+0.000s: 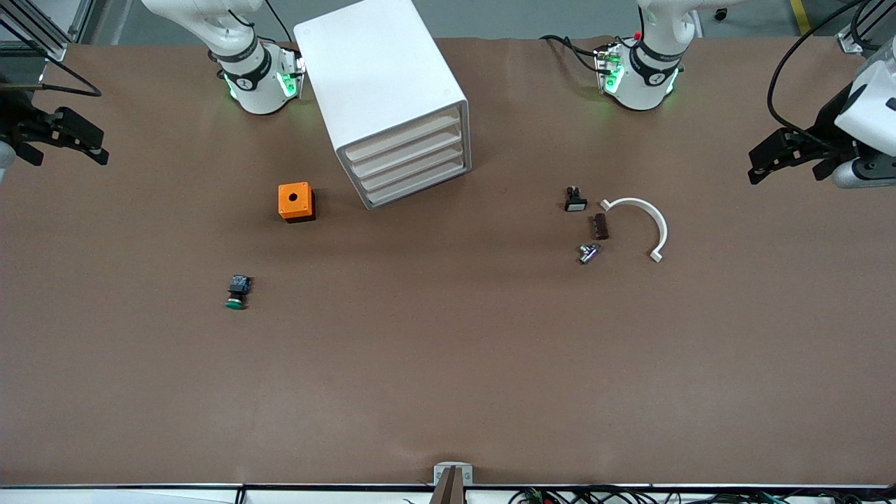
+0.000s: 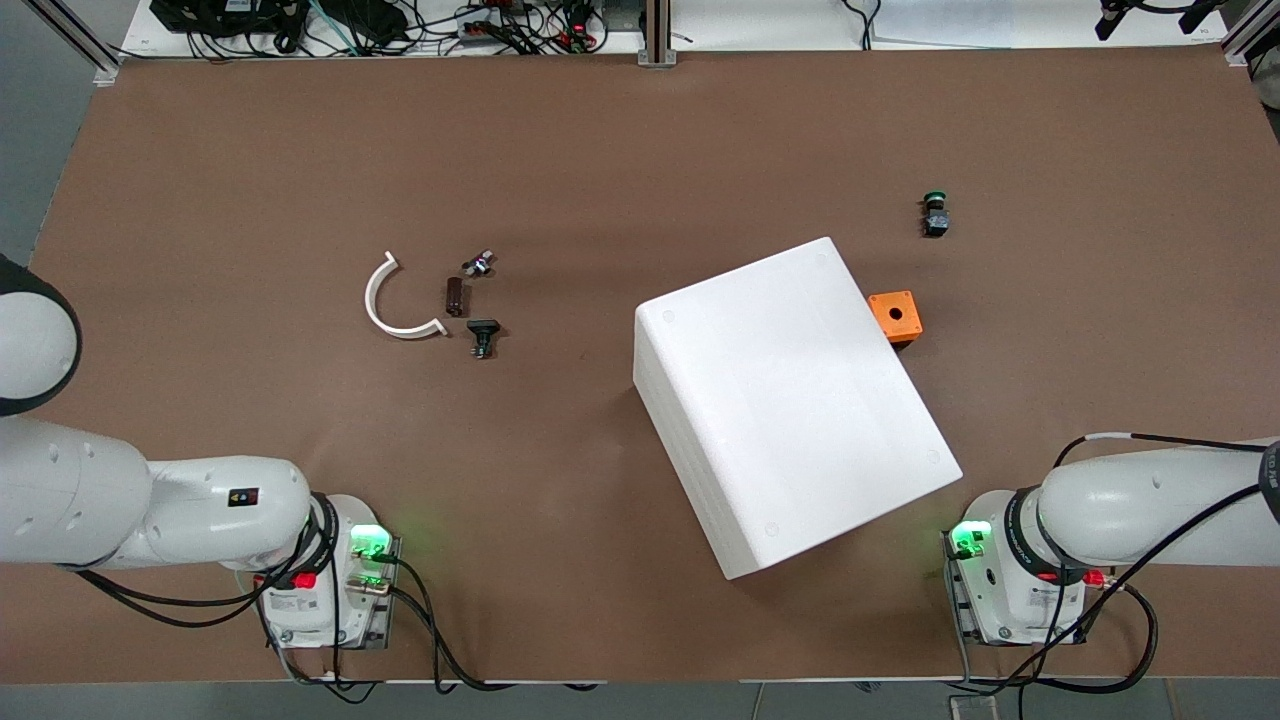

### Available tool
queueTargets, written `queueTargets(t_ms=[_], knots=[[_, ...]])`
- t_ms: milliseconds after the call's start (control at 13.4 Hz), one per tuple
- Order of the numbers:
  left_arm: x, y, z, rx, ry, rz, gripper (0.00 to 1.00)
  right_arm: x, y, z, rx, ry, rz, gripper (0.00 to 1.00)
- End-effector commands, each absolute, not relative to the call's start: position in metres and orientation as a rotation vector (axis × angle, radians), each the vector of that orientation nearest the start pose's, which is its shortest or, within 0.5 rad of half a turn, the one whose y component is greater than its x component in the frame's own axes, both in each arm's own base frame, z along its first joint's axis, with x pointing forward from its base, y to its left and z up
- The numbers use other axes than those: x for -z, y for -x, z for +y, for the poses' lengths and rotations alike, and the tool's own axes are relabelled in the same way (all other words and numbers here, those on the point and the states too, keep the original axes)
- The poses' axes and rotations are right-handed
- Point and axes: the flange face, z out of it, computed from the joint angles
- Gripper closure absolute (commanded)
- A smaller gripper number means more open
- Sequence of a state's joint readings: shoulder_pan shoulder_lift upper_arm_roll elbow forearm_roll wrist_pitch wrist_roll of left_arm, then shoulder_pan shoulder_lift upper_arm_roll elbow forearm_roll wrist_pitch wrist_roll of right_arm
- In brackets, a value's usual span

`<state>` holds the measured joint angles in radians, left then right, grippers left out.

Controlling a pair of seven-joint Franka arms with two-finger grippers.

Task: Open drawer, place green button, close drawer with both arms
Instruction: 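Move the right gripper toward the green button while the left gripper reaches the cabinet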

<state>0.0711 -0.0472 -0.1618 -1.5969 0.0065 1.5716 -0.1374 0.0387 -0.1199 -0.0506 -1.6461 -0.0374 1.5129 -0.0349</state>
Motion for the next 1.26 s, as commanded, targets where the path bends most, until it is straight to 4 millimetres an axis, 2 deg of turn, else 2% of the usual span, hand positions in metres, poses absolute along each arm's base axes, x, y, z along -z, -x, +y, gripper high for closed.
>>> queueTargets(t_ms=[0, 149, 372, 595, 893, 967, 1041, 1190], knots=[[-0.643, -0.538, -0.05, 0.03, 3.129, -0.075, 0.0, -0.653, -0.512, -0.013, -0.027, 3.192, -0.043, 0.0], [-0.641, -0.539, -0.05, 0.025, 3.13, -0.072, 0.0, -0.652, -0.512, -0.014, -0.029, 3.192, -0.041, 0.0], [-0.63, -0.553, -0.05, -0.001, 3.134, -0.082, 0.0, -0.653, -0.512, -0.013, -0.027, 3.193, -0.043, 0.0], [-0.602, -0.575, -0.047, -0.068, 3.141, -0.08, 0.0, -0.653, -0.512, -0.013, -0.027, 3.193, -0.043, 0.0], [-0.53, -0.614, -0.047, -0.174, 3.152, -0.113, 0.0, -0.654, -0.513, -0.014, -0.017, 3.193, -0.034, 0.0], [-0.505, -0.625, -0.048, -0.21, 3.148, -0.142, 0.0, -0.654, -0.513, -0.014, -0.017, 3.193, -0.034, 0.0], [-0.482, -0.632, -0.046, -0.25, 3.114, -0.209, 0.0, -0.654, -0.513, -0.014, -0.019, 3.195, -0.034, 0.0], [-0.45, -0.647, -0.037, -0.267, 2.986, -0.238, 0.0, -0.651, -0.514, -0.012, -0.029, 3.195, -0.036, 0.0]])
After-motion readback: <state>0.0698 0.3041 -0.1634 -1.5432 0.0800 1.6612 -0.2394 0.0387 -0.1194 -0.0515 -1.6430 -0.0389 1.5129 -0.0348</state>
